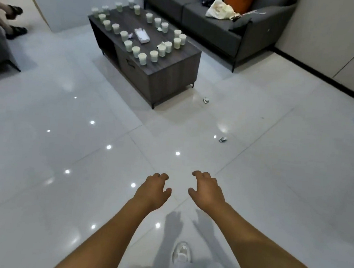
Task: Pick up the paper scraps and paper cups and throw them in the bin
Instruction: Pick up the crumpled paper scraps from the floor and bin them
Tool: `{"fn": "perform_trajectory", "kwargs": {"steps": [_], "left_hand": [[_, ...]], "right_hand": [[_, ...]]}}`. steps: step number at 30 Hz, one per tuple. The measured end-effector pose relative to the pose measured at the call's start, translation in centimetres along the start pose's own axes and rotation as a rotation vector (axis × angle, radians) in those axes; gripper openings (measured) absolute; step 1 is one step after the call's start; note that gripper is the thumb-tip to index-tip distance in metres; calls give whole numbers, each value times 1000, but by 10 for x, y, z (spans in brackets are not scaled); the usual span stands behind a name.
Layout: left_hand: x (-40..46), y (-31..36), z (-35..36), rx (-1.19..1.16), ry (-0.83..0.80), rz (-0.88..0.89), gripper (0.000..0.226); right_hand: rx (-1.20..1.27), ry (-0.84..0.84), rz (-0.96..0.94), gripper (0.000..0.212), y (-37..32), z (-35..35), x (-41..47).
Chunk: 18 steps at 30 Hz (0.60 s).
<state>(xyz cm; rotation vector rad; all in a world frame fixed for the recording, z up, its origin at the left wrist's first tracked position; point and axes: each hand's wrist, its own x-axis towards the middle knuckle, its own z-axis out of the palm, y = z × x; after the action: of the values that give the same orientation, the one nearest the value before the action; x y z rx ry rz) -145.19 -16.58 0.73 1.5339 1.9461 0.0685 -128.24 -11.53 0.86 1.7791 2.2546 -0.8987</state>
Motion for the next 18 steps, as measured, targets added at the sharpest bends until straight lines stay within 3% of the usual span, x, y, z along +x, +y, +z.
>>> {"fn": "perform_trajectory", "kwargs": {"steps": [10, 18], "left_hand": [[150, 107, -19, 83, -102, 114, 47], [318, 166, -54, 110, -164, 168, 47]], "right_hand": [[124, 41, 162, 54, 100, -89, 99], [154, 41, 253, 55, 148, -159, 234]]}}
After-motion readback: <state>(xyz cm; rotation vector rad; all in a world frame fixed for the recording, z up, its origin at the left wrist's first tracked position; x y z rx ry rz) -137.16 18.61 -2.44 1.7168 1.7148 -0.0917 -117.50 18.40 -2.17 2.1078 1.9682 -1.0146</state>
